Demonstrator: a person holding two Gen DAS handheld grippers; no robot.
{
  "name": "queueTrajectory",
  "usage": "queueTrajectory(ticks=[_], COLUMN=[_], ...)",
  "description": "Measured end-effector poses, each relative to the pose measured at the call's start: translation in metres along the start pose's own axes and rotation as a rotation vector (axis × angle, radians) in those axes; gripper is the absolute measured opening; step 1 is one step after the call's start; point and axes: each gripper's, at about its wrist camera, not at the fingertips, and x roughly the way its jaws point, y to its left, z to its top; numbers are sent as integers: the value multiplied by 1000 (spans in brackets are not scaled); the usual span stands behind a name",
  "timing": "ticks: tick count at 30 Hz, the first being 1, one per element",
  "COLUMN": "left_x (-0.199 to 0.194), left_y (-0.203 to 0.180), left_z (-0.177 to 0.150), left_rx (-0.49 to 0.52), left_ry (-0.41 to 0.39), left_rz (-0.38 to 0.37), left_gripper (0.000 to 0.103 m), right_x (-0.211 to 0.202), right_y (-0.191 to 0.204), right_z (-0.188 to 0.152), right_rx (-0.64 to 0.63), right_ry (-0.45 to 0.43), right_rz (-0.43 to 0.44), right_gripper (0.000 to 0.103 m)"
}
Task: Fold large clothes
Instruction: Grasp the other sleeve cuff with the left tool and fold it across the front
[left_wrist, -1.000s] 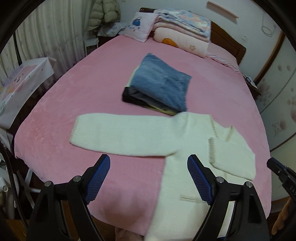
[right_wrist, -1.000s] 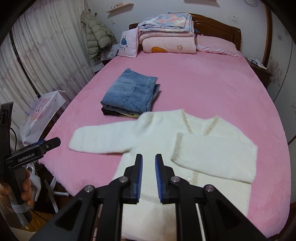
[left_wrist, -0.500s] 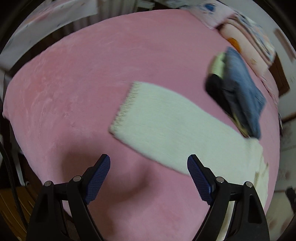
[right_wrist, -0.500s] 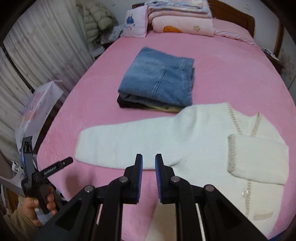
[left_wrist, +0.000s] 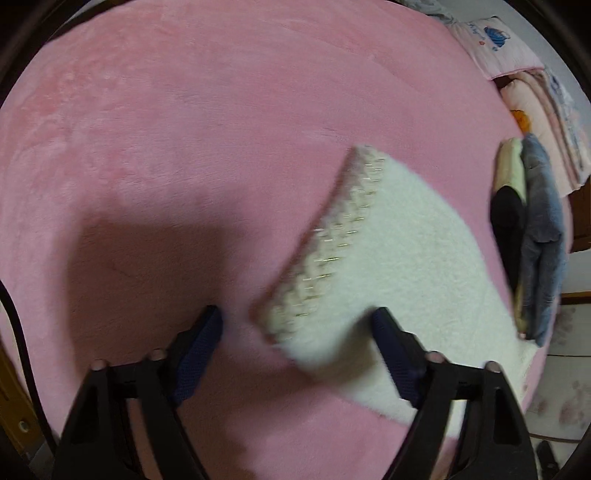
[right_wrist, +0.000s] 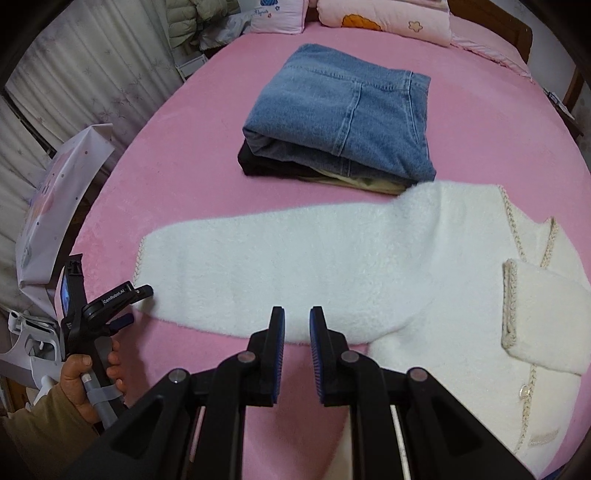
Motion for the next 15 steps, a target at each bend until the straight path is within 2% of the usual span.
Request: queueTrajectory(ticks=[1, 2, 4, 7, 10, 12, 15], left_x=[2, 3, 3, -3, -24, -42, -79], left_y=[-3, -8, -10, -14, -28, -41, -68], left_z=[2, 4, 6, 9, 7, 5, -6], left_rx=[13, 24, 38, 30, 63, 84, 145], left_ry=[15, 22, 17, 28, 1, -18, -35], left_rz=[-38, -36, -38, -57, -56, -99, -216], left_gripper=[47, 45, 21, 15, 14, 13, 13], right_x=[5, 10, 19, 27, 28, 26, 21], right_y=[1, 1, 3, 7, 5, -1, -12], right_z=[0, 0, 0, 0, 1, 2, 0], right_rx=[8, 15, 25, 25, 31, 41, 74], right_ry=[10, 21, 41, 60, 67, 67, 66], right_rz=[6, 10, 17, 18, 23, 25, 29], right_gripper=[13, 13, 13, 13, 13, 13, 13])
